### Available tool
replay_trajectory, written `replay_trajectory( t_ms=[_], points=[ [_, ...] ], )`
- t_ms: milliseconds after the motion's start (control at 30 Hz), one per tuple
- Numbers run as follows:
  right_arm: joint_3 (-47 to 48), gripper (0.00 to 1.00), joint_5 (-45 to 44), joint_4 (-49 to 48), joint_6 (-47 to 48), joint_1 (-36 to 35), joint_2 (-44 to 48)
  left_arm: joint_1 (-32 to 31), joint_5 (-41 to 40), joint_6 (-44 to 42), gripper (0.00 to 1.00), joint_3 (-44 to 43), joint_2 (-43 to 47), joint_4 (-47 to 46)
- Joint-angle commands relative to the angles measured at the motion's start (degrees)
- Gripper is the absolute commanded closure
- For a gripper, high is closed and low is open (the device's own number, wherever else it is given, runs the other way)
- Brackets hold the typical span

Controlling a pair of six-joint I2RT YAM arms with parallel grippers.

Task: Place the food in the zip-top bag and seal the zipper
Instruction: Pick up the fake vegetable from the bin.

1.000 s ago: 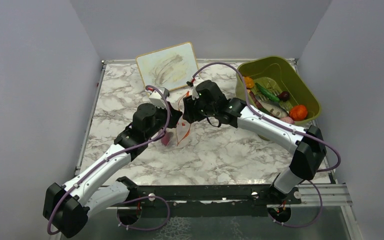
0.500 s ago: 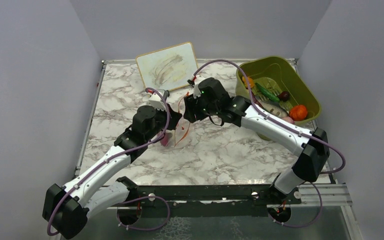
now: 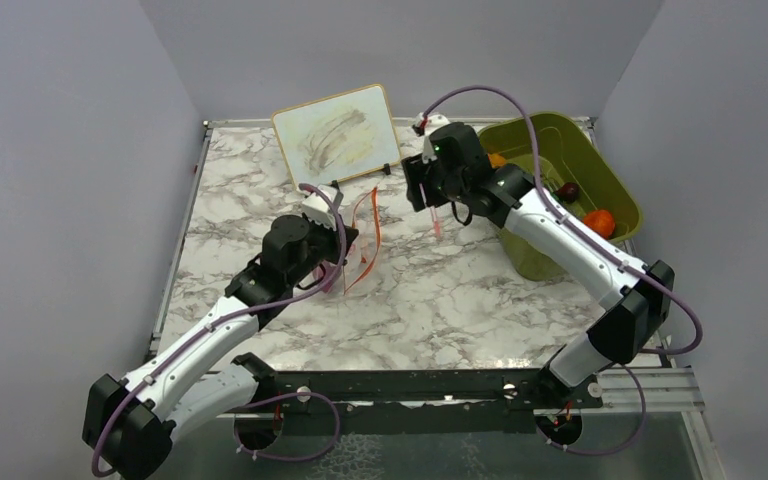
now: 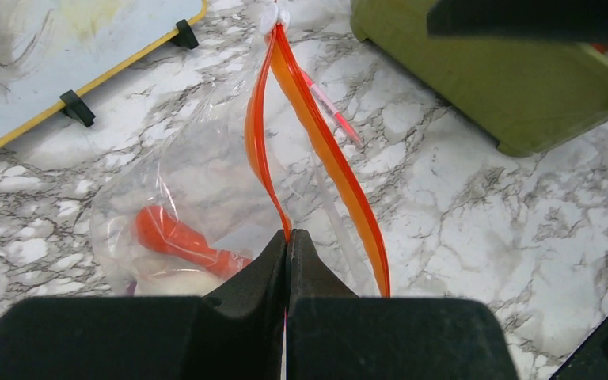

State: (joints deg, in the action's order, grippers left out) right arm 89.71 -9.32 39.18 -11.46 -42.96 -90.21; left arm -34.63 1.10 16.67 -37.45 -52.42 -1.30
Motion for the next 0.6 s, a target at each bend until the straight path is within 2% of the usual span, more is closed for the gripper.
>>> replay_trajectory(
  t_ms=[0,167,333,567],
  points=[
    [3.54,0.39,-6.43,3.71,2.74,6.72,0.78,-0.25,-1.09,-5.88,1.0,1.73,1.87,0.55],
    [6.15,0.36,-13.18,5.7,5.09,13.68,-1.28,-0.26,-0.2,-7.43,1.0,3.38,3.64,-0.47],
    [8.54,0.36,-16.63,7.57,8.66,19.94,-3.78,-0.26,0.21,-8.48,1.0,3.61,4.43,-0.69],
    [7.85,0.49,-23.01,6.79,14.39,25.28,-7.93,-0.26,0.81,-8.85,1.0,4.61,5.39,-0.78]
  ],
)
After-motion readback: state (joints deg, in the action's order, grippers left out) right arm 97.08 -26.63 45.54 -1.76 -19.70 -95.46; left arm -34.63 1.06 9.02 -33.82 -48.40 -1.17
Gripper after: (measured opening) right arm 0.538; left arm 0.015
